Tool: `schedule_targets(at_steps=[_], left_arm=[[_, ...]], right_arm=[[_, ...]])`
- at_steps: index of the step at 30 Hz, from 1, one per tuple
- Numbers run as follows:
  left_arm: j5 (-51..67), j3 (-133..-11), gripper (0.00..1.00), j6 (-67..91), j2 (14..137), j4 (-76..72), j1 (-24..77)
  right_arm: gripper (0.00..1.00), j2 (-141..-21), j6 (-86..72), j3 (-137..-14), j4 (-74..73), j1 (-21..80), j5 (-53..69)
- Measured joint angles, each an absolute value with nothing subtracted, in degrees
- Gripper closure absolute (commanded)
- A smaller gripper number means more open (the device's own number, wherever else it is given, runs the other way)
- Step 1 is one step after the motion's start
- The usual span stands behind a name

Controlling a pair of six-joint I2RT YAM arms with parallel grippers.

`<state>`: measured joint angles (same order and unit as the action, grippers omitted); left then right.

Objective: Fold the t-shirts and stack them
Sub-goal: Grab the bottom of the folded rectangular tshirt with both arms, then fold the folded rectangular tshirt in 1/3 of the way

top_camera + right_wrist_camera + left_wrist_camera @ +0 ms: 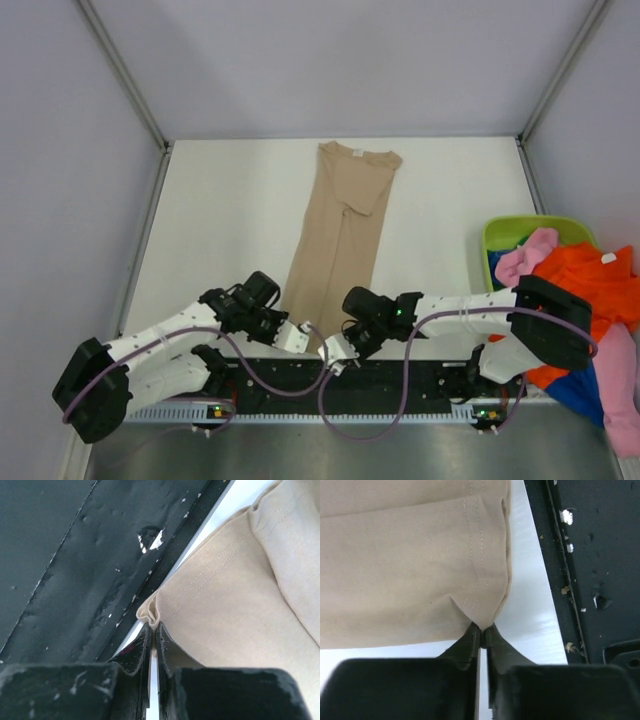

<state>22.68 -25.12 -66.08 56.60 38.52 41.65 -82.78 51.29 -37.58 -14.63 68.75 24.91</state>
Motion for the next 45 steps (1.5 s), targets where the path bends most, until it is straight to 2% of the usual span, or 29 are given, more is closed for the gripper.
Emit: schedule_targets(at_steps=[5, 8, 12, 15, 22, 30, 36, 43, 45], left_arm=[[19.6, -25.2, 1.0, -63.4, 55.9, 38.0, 41.9], [16.7, -27.2, 1.0, -59.4, 55.7, 38.3, 41.9], [12.2, -34.5, 1.0, -52.7, 57.8, 35.8, 41.7], [7.7, -41.2, 1.0, -48.0, 63.9, 33.0, 40.1], [2.3, -59.6, 1.0, -42.4, 84.6, 30.0, 34.5], [0.4, -76.5, 1.0, -41.3, 100.9, 30.0, 31.0], [0.3, -84.5, 1.0, -40.4, 109.7, 30.0, 30.3], [-1.0, -87.8, 1.0, -39.9, 114.8, 30.6, 29.8], [-1.5, -88.8, 0.85, -39.6, 115.8, 30.7, 29.8]], right_arm=[[1.0, -79.0, 49.2, -37.6, -16.3, 67.1, 25.0], [1.0, -74.7, 46.2, -37.6, -16.0, 62.7, 25.2], [1.0, -72.9, 42.6, -39.0, -15.2, 55.5, 25.2], [1.0, -73.1, 39.8, -40.6, -12.8, 48.9, 25.6], [1.0, -79.7, 33.9, -44.5, -2.0, 35.6, 22.0], [1.0, -89.7, 31.4, -50.4, 3.4, 29.9, 15.6], [1.0, -94.6, 31.7, -52.6, 5.2, 28.3, 12.6], [1.0, -99.0, 33.3, -54.4, 5.1, 27.9, 10.1], [0.89, -99.9, 33.2, -54.9, 5.6, 27.5, 9.5]])
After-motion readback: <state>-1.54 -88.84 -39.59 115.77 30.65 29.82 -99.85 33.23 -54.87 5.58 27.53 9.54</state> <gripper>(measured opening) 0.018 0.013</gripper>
